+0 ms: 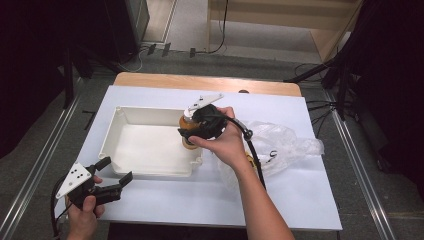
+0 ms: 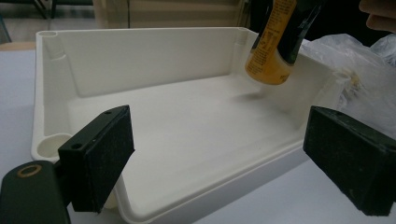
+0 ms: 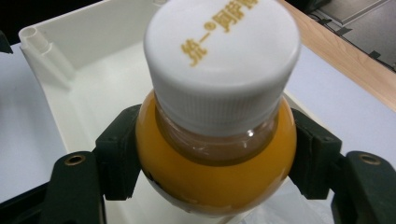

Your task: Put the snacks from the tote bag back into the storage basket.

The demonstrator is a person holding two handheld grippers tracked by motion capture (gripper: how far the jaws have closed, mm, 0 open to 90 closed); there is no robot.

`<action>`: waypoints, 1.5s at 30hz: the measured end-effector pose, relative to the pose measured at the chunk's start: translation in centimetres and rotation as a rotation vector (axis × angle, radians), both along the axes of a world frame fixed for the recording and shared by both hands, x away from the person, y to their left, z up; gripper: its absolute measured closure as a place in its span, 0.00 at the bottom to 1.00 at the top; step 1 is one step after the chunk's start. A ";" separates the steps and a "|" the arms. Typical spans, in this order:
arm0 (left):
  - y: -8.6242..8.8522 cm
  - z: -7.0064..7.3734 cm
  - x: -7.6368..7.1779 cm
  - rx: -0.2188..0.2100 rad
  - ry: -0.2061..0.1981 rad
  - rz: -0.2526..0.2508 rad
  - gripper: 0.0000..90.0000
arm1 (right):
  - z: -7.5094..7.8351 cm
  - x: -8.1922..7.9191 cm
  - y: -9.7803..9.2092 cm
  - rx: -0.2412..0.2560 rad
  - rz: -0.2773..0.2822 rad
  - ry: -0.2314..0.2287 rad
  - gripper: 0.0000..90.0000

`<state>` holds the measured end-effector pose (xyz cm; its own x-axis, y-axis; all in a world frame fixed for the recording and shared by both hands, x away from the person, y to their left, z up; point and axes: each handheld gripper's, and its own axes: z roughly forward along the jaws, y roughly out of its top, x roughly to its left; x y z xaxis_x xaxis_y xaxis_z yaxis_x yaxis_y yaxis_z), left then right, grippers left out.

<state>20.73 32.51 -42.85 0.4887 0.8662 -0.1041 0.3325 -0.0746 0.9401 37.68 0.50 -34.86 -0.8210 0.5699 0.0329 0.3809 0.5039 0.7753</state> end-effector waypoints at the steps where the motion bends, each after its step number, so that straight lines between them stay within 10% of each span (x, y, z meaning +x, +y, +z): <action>1: 0.0 0.0 0.0 -0.001 0.000 -0.001 0.10 | -0.1 0.0 0.0 0.000 -0.002 0.001 0.34; 45: -0.1 0.0 0.0 0.004 0.000 -0.001 0.10 | -3.6 1.0 0.4 -0.030 -0.006 0.049 0.34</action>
